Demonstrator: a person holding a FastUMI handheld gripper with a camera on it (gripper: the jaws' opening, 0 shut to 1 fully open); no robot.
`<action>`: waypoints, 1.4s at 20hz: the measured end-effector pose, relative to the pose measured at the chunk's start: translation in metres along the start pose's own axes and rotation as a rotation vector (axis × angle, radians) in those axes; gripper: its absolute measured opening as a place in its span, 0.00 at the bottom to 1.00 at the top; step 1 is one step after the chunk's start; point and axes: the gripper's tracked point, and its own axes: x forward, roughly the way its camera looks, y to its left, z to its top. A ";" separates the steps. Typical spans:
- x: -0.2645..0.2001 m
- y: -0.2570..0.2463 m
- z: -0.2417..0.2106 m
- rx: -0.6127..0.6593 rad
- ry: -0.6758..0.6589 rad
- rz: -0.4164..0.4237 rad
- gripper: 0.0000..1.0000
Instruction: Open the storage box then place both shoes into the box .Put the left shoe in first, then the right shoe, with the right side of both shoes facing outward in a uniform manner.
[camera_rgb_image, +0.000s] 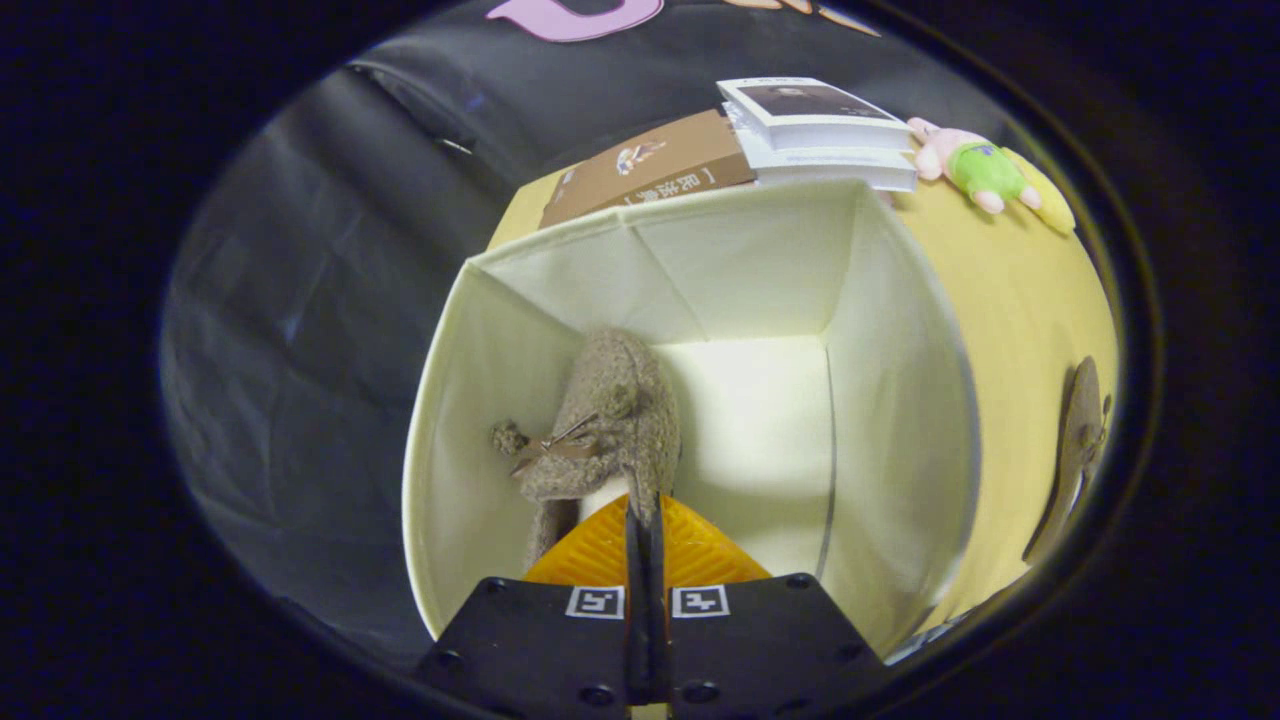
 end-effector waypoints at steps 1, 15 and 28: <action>0.004 0.000 -0.001 -0.005 0.008 -0.010 0.06; -0.020 0.031 -0.015 -0.180 -0.007 0.114 0.71; -0.115 -0.001 0.017 -0.444 -0.346 0.190 1.00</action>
